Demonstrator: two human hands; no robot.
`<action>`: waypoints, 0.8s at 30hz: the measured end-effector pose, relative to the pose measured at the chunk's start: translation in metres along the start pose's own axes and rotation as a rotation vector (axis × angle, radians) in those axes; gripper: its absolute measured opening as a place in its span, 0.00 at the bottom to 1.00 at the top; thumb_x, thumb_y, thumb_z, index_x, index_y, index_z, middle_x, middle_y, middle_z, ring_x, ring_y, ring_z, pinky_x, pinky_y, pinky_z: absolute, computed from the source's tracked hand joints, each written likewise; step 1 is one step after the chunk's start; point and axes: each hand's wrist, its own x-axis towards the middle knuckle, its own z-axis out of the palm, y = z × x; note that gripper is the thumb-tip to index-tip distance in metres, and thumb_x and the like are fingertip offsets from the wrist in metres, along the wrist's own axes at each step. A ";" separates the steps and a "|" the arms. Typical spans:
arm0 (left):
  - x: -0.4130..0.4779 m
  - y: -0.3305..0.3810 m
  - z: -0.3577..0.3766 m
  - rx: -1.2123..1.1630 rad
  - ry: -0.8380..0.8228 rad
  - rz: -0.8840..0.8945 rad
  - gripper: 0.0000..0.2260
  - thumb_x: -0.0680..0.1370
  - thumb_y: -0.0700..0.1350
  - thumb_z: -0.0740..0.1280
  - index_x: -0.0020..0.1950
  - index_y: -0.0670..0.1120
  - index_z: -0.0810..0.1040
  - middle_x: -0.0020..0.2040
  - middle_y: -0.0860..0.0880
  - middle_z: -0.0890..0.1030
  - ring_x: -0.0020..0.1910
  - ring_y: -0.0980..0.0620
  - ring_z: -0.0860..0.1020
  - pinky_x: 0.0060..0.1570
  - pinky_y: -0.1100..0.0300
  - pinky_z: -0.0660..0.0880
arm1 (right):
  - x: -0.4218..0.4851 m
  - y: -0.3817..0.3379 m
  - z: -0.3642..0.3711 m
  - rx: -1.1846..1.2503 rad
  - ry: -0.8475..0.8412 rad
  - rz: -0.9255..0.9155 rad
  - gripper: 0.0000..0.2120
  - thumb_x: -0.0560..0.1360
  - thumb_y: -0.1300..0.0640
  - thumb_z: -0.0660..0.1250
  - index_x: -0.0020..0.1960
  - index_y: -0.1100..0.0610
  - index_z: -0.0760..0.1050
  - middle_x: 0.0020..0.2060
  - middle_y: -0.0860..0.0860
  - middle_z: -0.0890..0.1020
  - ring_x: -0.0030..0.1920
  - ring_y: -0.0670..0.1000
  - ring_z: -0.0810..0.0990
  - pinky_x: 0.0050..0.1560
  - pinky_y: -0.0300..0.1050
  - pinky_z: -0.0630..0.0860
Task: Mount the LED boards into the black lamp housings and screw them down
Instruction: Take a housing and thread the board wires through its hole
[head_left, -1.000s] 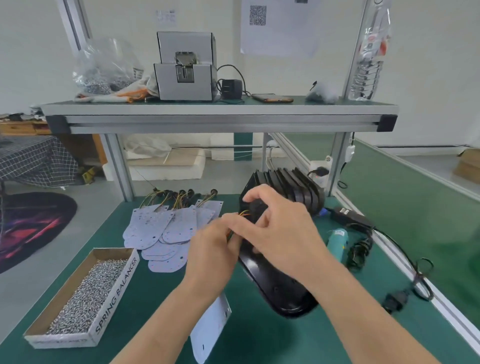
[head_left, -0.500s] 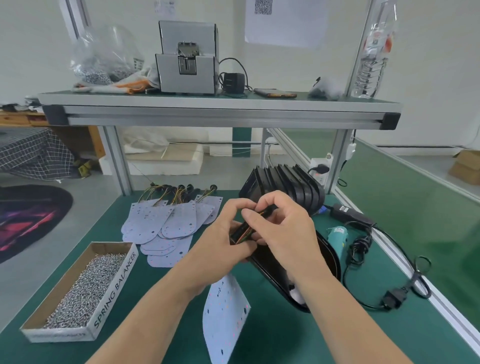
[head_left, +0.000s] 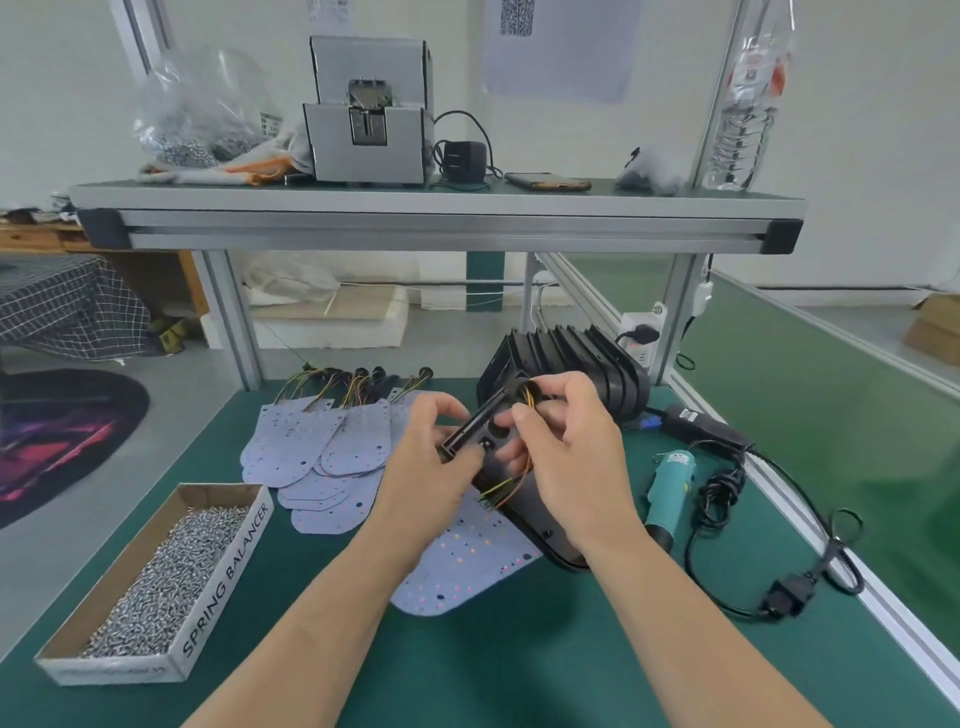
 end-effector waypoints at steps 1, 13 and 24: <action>0.002 -0.003 0.000 0.000 0.035 -0.025 0.14 0.77 0.41 0.68 0.55 0.59 0.72 0.44 0.54 0.82 0.33 0.58 0.75 0.32 0.67 0.70 | 0.001 0.000 0.000 -0.048 -0.005 -0.024 0.08 0.79 0.63 0.66 0.52 0.50 0.73 0.39 0.49 0.85 0.31 0.49 0.82 0.32 0.40 0.77; 0.022 0.005 -0.010 0.248 0.180 0.106 0.09 0.81 0.44 0.63 0.46 0.59 0.73 0.38 0.53 0.78 0.28 0.59 0.70 0.29 0.64 0.65 | 0.023 0.001 -0.009 -0.467 -0.104 -0.102 0.03 0.76 0.61 0.72 0.44 0.58 0.79 0.36 0.49 0.84 0.37 0.49 0.82 0.44 0.47 0.79; 0.015 0.020 -0.003 0.373 0.239 0.181 0.03 0.82 0.44 0.63 0.49 0.47 0.74 0.37 0.52 0.77 0.33 0.60 0.73 0.32 0.69 0.68 | 0.042 0.001 -0.003 -0.905 -0.211 -0.279 0.09 0.76 0.49 0.71 0.42 0.53 0.78 0.39 0.49 0.79 0.45 0.56 0.79 0.41 0.48 0.71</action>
